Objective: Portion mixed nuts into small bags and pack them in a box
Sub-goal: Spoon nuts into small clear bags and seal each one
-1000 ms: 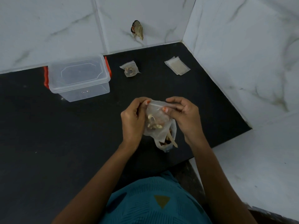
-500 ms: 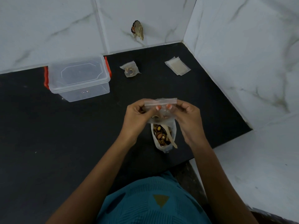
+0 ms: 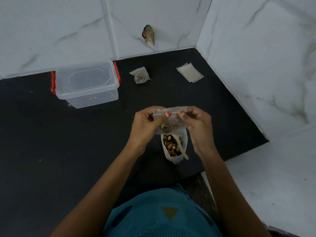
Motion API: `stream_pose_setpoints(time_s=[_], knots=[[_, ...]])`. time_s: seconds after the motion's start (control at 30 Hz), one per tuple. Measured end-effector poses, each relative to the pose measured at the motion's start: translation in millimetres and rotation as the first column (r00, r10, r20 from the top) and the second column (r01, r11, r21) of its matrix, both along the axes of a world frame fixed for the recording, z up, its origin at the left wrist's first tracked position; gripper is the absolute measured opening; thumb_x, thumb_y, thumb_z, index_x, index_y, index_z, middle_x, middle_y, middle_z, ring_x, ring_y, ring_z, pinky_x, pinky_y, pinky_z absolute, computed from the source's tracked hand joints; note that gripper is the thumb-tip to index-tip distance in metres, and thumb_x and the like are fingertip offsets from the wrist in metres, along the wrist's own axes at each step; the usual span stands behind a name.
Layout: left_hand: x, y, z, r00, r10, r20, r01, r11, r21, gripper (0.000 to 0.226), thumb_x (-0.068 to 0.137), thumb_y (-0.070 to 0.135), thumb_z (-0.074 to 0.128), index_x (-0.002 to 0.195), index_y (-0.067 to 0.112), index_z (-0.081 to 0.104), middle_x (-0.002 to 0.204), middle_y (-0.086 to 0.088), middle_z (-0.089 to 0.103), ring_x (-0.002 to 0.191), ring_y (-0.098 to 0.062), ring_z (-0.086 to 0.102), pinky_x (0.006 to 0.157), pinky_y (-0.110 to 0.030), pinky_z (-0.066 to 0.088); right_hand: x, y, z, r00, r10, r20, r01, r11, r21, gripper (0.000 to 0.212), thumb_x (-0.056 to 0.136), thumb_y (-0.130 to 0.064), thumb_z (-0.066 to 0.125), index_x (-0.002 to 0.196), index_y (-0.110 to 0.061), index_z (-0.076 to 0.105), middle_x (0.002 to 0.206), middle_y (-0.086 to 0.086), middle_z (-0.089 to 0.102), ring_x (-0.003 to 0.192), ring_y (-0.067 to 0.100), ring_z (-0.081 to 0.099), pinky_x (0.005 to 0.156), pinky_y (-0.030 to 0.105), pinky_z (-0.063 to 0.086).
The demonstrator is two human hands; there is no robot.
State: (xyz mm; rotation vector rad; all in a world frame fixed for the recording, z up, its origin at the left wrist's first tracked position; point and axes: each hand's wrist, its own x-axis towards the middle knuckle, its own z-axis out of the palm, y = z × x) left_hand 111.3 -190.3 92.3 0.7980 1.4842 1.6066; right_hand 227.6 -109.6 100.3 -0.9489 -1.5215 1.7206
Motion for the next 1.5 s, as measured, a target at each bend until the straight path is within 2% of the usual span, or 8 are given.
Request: stream_pose_setpoints(time_s=[0.13, 0.5, 0.77, 0.93, 1.2, 1.33, 1.4, 1.5], knots=[[-4.1, 1.8, -1.3, 0.998, 0.039, -0.059, -0.041, 0.998, -0.039, 0.010, 0.083, 0.012, 0.061, 0.087, 0.021, 0.063, 0.091, 0.006, 0.067, 0.088, -0.007, 0.066, 0.077, -0.024, 0.055, 2.9, 2.6, -2.3, 0.994, 0.099, 0.037, -0.097, 0.993, -0.066, 0.013, 0.084, -0.010, 0.057, 0.087, -0.020, 0.065, 0.090, -0.002, 0.068, 0.089, 0.011, 0.066, 0.081, 0.032, 0.054], [0.0, -0.1, -1.3, 0.991, -0.012, -0.133, 0.007, 0.999, -0.037, 0.013, 0.082, 0.014, 0.063, 0.088, 0.025, 0.063, 0.091, 0.009, 0.067, 0.087, -0.002, 0.066, 0.075, -0.017, 0.053, -9.3, 1.7, -10.6, 0.983, -0.007, 0.186, -0.015, 0.993, 0.118, 0.011, 0.089, -0.005, 0.053, 0.091, -0.011, 0.062, 0.088, -0.006, 0.061, 0.074, -0.016, 0.056, 0.060, 0.004, 0.044], [-2.1, 2.7, -5.2, 0.974, 0.058, -0.217, -0.076, 0.994, -0.077, 0.014, 0.087, 0.015, 0.059, 0.089, 0.028, 0.061, 0.090, 0.010, 0.066, 0.087, -0.003, 0.065, 0.074, -0.019, 0.055, -5.6, 0.8, -9.7, 0.993, 0.035, 0.110, -0.040, 0.998, 0.038, 0.012, 0.088, -0.010, 0.055, 0.092, -0.013, 0.065, 0.092, 0.000, 0.067, 0.083, 0.001, 0.064, 0.067, 0.014, 0.050], [-10.4, 0.8, -3.3, 1.000, -0.021, -0.011, 0.020, 0.994, -0.103, 0.016, 0.090, 0.011, 0.052, 0.093, 0.020, 0.065, 0.091, 0.008, 0.069, 0.088, 0.003, 0.064, 0.071, -0.007, 0.048, -1.2, 8.3, -6.7, 0.996, 0.070, 0.049, -0.067, 0.996, -0.059, 0.021, 0.092, -0.009, 0.047, 0.089, -0.016, 0.067, 0.087, -0.002, 0.070, 0.087, 0.012, 0.067, 0.081, 0.031, 0.055], [-9.9, 6.7, -12.4, 0.989, 0.062, -0.137, -0.084, 0.983, -0.166, 0.022, 0.092, 0.008, 0.050, 0.087, 0.024, 0.066, 0.090, 0.008, 0.067, 0.083, 0.006, 0.062, 0.069, -0.007, 0.047, -10.0, 8.2, -15.2, 0.995, -0.023, 0.099, 0.028, 0.998, -0.057, 0.021, 0.091, -0.007, 0.049, 0.085, -0.014, 0.067, 0.090, 0.008, 0.067, 0.088, 0.019, 0.065, 0.083, 0.039, 0.053], [-9.2, 11.7, -13.1, 0.993, 0.074, -0.093, -0.087, 0.986, -0.140, 0.021, 0.091, 0.009, 0.051, 0.090, 0.025, 0.066, 0.092, 0.010, 0.067, 0.085, 0.007, 0.062, 0.069, -0.006, 0.046, -13.5, 14.4, -17.2, 0.995, -0.073, 0.068, 0.082, 0.985, -0.150, 0.025, 0.091, -0.008, 0.050, 0.076, -0.017, 0.069, 0.084, 0.005, 0.069, 0.087, 0.022, 0.066, 0.084, 0.043, 0.053], [-12.0, 14.7, -11.5, 0.998, 0.052, -0.040, -0.057, 0.987, -0.148, 0.021, 0.092, 0.010, 0.050, 0.092, 0.025, 0.065, 0.092, 0.012, 0.066, 0.085, 0.009, 0.062, 0.069, -0.005, 0.046, -14.3, 19.8, -18.5, 0.996, -0.055, 0.063, 0.066, 0.982, -0.178, 0.028, 0.091, -0.010, 0.050, 0.074, -0.021, 0.069, 0.084, 0.002, 0.069, 0.090, 0.022, 0.065, 0.084, 0.041, 0.052], [-20.4, 21.2, -10.9, 0.998, -0.019, 0.052, 0.029, 0.981, -0.192, 0.020, 0.093, 0.014, 0.047, 0.097, 0.025, 0.064, 0.098, 0.008, 0.068, 0.092, 0.000, 0.064, 0.077, -0.016, 0.052, -16.4, 30.9, -20.3, 0.992, 0.015, 0.125, 0.003, 0.990, -0.138, 0.025, 0.095, -0.016, 0.045, 0.083, -0.022, 0.066, 0.090, -0.003, 0.067, 0.089, 0.011, 0.063, 0.074, 0.021, 0.052]])
